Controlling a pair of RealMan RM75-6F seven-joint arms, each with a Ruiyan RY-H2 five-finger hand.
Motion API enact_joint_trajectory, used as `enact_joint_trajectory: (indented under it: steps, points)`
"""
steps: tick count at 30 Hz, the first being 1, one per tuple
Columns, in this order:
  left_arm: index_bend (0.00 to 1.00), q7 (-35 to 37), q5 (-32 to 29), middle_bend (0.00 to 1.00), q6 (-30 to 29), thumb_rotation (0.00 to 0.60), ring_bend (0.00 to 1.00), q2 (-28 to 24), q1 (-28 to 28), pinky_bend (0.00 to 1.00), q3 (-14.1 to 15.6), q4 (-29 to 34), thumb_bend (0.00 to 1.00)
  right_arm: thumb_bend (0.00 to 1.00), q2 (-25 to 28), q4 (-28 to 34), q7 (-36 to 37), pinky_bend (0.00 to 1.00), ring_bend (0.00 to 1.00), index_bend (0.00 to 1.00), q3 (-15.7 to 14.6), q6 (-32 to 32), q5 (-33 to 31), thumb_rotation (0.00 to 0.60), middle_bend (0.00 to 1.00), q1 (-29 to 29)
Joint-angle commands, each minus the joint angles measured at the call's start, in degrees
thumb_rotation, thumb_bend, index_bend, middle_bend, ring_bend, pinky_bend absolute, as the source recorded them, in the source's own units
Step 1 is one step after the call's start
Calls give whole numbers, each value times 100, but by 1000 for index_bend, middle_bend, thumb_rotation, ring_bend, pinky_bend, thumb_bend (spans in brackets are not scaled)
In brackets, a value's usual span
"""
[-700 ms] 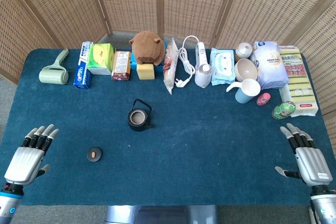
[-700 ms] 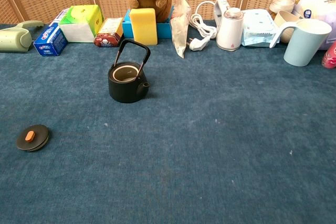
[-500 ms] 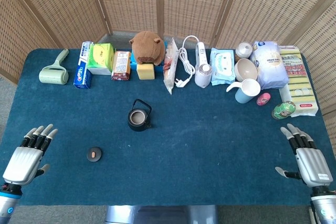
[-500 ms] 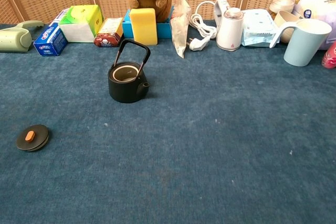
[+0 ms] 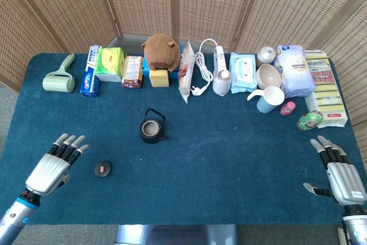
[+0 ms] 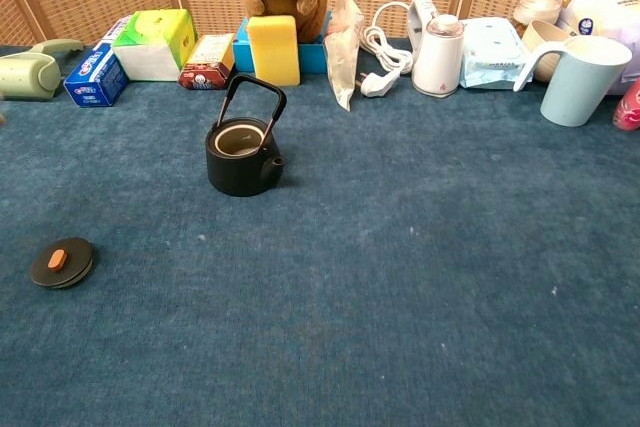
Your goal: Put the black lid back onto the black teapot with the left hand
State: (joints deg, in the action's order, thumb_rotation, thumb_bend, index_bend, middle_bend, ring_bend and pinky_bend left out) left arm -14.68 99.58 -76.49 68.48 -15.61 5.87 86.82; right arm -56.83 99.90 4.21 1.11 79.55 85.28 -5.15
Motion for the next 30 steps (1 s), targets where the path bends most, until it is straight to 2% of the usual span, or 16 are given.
enact_joint_trajectory:
  steps: [1,5,10,23,30]
  points:
    - [103,-999,-154,0,957,600,0,-186,-484,21,-82,428,88,48,20,0,42,9,0,0,21,58,-3,600,0,24]
    - [24,-1603,-440,0,1444,600,0,-236,-658,21,-163,761,85,43,-175,-210,-135,0,0,0,214,478,-12,600,0,94]
    - [17,-2236,-909,0,1840,600,0,-113,-775,21,-279,1001,84,42,-564,-602,49,0,0,0,327,1067,358,600,0,173]
    - [0,-3624,-1715,0,2287,600,0,191,-986,21,-327,1317,83,43,-514,-609,160,0,0,0,316,1105,379,600,0,221]
    - [0,-3883,-1956,0,2274,600,0,401,-974,21,-226,1246,84,42,-501,-635,264,0,0,0,327,1180,434,600,0,246]
